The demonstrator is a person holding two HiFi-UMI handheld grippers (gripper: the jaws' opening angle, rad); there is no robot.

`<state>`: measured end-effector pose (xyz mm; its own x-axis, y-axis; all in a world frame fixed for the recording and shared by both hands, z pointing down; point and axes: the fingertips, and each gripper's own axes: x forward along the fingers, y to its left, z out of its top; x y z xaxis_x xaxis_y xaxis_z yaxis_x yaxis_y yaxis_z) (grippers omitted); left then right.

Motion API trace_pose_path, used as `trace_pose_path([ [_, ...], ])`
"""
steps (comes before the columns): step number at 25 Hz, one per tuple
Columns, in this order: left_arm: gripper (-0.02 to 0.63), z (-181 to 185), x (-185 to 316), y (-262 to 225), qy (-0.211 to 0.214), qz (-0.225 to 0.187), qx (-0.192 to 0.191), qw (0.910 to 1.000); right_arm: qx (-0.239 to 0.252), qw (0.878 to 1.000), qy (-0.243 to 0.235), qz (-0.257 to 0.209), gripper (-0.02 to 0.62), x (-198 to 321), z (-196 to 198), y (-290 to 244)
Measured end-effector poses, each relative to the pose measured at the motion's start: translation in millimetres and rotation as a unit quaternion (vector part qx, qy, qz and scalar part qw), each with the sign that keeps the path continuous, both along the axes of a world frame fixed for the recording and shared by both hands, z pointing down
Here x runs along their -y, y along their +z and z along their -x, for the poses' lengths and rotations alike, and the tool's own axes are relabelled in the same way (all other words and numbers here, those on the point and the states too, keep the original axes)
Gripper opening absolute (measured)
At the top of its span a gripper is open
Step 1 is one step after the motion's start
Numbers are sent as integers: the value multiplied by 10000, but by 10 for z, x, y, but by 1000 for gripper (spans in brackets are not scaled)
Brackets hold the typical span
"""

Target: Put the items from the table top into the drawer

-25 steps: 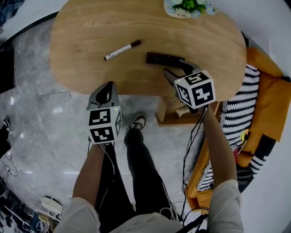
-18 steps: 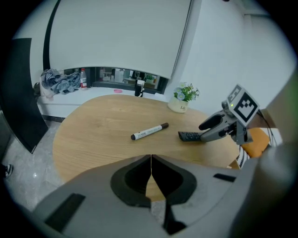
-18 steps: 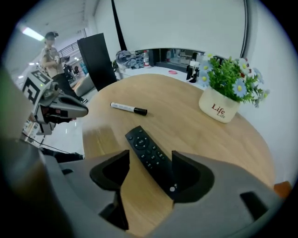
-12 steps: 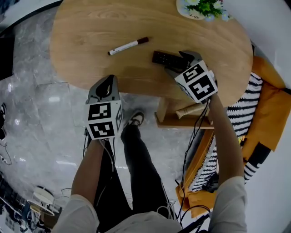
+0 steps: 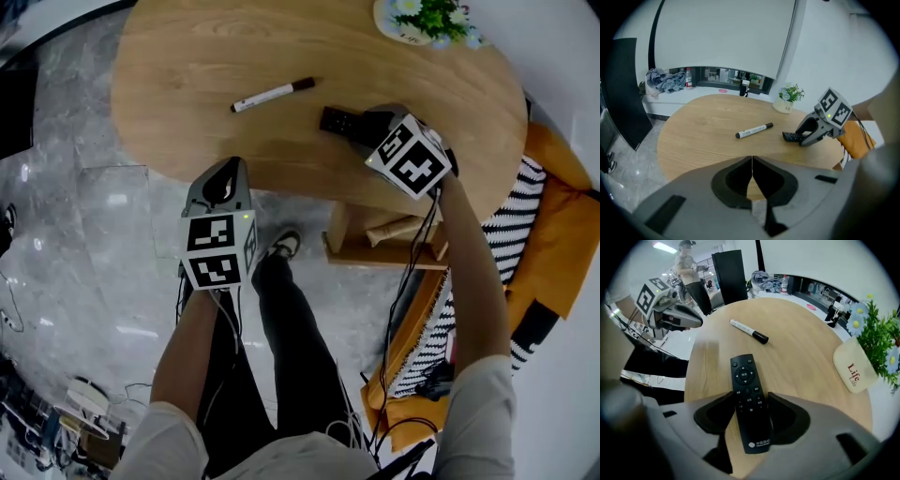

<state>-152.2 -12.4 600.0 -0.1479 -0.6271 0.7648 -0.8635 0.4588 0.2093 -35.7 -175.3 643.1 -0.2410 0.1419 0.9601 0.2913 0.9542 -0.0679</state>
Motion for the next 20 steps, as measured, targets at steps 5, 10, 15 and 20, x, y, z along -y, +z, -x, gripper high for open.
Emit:
trace_pose_path([
  [5,11,-63,-1,-10,73,11,-12,10000,-293,9995,-53,-141,192,-41,-25,8],
  [10,11,-113,13,-26,216,15,-4,9998,-251,9993,49,-290,184,-104,-57,-43],
  [15,11,-176,-13,-17,371,61,-5,9993,-32,9983,553,-163,184,-134,-183,-129],
  [20,11,-332,37,-32,616,42,-17,9981,-23,9970,742,-203,184,-154,-428,-216],
])
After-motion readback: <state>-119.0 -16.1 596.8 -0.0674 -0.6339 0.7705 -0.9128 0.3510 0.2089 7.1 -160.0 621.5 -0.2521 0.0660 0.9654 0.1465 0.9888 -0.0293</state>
